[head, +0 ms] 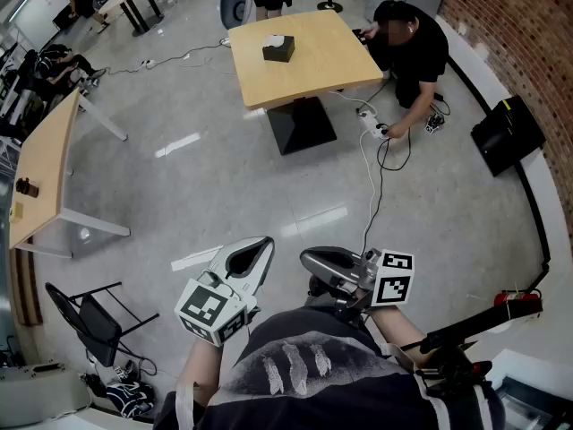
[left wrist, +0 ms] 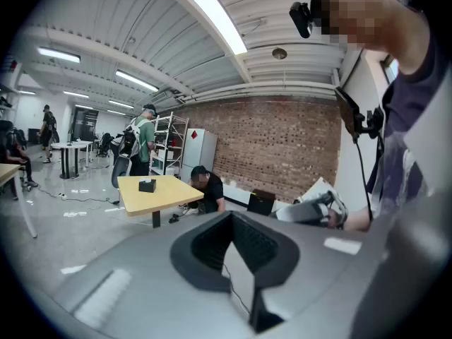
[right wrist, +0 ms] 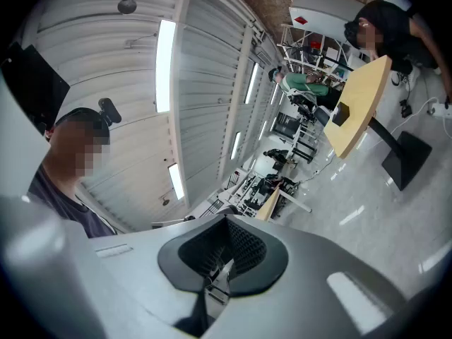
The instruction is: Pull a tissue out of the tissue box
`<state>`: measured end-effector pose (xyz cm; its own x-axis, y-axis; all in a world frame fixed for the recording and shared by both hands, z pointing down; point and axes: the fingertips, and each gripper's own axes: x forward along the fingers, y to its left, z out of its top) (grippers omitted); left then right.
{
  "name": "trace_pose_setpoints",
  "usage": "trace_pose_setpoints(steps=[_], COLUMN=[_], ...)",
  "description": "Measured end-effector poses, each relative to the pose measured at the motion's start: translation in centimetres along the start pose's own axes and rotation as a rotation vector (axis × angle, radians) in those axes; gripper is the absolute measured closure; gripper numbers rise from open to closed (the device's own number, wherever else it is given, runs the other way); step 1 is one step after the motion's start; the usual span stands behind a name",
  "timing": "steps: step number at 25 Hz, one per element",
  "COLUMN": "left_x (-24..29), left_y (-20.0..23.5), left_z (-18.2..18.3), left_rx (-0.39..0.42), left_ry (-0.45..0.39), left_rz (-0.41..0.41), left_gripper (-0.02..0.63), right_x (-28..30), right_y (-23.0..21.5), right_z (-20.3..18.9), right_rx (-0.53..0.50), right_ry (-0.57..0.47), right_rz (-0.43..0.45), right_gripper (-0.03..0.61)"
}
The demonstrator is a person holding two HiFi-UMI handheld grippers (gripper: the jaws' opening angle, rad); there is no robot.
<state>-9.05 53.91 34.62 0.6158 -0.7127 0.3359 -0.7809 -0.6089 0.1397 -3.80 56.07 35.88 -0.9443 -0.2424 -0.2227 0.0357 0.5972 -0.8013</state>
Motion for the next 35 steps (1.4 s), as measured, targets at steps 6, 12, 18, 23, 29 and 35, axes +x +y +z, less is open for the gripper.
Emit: trace_pose_setpoints(steps=[6, 12, 18, 23, 29, 35], left_x=[5.0, 8.7, 10.1, 12.3, 12.4, 12.2], left_y=[-1.8, -3.6, -3.2, -4.6, -2.7, 0.3], left_z=[0.7, 1.4, 2.3, 2.1, 2.5, 1.6], left_rx=[0.019, 0.069, 0.072, 0.089, 0.081, 0.038], left_ry=[0.036, 0.082, 0.075, 0.086, 0.073, 0.079], left_rz=[-0.019, -0.086, -0.117, -0.153, -0.136, -0.106], left_gripper=[0.612, 0.612, 0.612, 0.612, 0.613, 0.612], right_x=[-3.7, -6.7, -6.2, -7.8, -7.2, -5.1], right_y=[-2.4, -4.3, -5.9, -5.5, -6.6, -8.0], right_z=[3.2, 5.6, 5.4, 6.7, 6.8, 6.9], right_rx=[0.005, 0.006, 0.025, -0.006, 0.009, 0.017], right_ry=[-0.018, -0.081, -0.082, -0.091, -0.078, -0.035], right_rz=[-0.001, -0.038, -0.060, -0.064, -0.089, -0.099], right_gripper=[0.580, 0.580, 0.580, 0.581, 0.581, 0.581])
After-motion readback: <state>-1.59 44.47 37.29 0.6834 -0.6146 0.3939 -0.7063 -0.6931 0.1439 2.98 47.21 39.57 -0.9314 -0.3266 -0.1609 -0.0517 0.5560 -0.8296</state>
